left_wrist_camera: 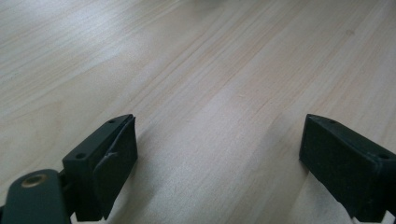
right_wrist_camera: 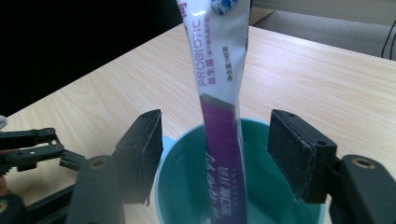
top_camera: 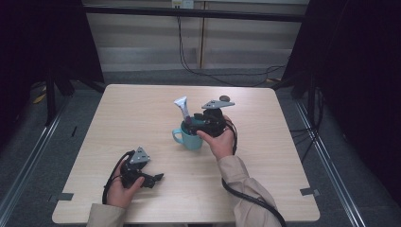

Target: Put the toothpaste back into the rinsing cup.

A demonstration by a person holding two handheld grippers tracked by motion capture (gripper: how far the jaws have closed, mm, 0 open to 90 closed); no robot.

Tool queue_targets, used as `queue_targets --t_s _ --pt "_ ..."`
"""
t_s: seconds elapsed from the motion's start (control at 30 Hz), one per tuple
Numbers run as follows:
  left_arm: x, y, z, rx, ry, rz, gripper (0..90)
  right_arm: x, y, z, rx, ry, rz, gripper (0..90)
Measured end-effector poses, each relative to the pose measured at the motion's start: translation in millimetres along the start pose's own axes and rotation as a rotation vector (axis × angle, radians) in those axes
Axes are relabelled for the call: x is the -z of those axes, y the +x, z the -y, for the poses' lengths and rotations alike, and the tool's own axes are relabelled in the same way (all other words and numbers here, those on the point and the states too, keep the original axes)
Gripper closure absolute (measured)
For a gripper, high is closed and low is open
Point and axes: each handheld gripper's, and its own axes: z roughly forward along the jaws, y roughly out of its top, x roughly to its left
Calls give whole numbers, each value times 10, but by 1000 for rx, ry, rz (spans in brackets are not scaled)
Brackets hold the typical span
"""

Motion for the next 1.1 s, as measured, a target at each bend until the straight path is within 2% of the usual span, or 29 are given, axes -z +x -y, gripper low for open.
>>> queue_targets --t_s 0.27,0.7,1.1 --pt "-1 0 0 -1 -1 0 110 65 -20 -4 13 19 -7 293" --pt "0 1 1 -1 -2 0 109 322 -96 57 3 36 -11 205" --pt "3 -3 4 3 -3 2 109 543 -157 149 9 49 -22 166"
